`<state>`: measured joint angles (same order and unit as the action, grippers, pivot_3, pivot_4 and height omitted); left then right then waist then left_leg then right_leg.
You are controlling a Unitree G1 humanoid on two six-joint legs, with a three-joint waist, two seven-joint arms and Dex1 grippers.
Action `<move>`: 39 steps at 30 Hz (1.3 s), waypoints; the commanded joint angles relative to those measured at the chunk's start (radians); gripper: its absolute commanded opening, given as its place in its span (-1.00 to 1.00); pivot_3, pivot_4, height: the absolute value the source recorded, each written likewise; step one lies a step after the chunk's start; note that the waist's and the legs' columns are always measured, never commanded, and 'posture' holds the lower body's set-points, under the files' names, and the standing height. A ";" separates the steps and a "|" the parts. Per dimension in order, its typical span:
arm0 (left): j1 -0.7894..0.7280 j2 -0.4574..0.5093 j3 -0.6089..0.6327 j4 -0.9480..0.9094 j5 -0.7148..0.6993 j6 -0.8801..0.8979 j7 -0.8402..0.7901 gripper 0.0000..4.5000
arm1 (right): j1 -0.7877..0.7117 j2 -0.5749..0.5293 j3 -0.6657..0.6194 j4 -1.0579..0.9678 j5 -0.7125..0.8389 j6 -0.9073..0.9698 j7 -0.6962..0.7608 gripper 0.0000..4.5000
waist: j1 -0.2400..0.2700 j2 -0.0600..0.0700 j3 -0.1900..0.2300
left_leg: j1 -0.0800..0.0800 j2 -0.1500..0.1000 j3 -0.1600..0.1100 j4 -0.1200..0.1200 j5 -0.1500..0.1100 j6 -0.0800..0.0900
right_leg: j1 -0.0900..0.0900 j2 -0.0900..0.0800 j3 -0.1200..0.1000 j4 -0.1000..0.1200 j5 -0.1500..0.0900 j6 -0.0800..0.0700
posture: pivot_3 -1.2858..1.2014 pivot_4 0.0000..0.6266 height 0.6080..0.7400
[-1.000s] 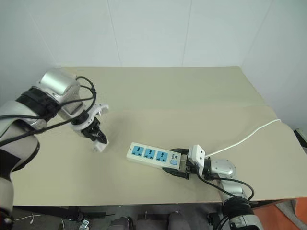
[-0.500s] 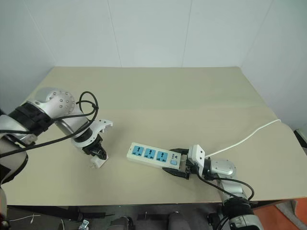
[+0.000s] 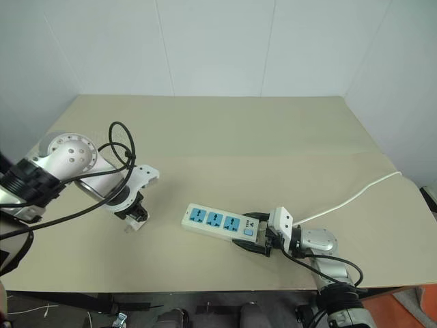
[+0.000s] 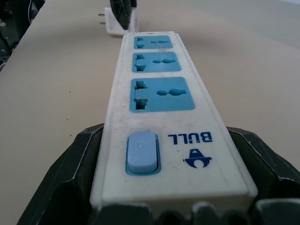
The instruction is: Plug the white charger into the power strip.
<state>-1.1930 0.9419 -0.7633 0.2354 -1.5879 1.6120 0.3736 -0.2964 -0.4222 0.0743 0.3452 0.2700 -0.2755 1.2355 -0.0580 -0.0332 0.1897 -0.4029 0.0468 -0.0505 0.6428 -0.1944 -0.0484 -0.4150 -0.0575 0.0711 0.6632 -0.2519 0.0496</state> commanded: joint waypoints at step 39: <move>-0.206 -0.171 -0.220 0.378 0.254 0.002 -0.388 0.98 | 0.039 0.003 0.022 -0.019 -0.002 0.023 -0.015 0.55 | -0.002 -0.001 -0.001 | 0.004 -0.001 0.000 -0.001 0.000 0.000 | 0.007 0.000 -0.001 -0.006 -0.001 0.000 | 0.03 -0.52 1.00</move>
<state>-1.3776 0.7749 -0.9908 0.6043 -1.3794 1.6125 0.0206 -0.2831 -0.4227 0.0745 0.3349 0.2677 -0.2690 1.2170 -0.0599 -0.0344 0.1889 -0.3989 0.0462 -0.0505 0.6421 -0.1947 -0.0487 -0.4077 -0.0577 0.0701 0.6569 -0.2526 0.0498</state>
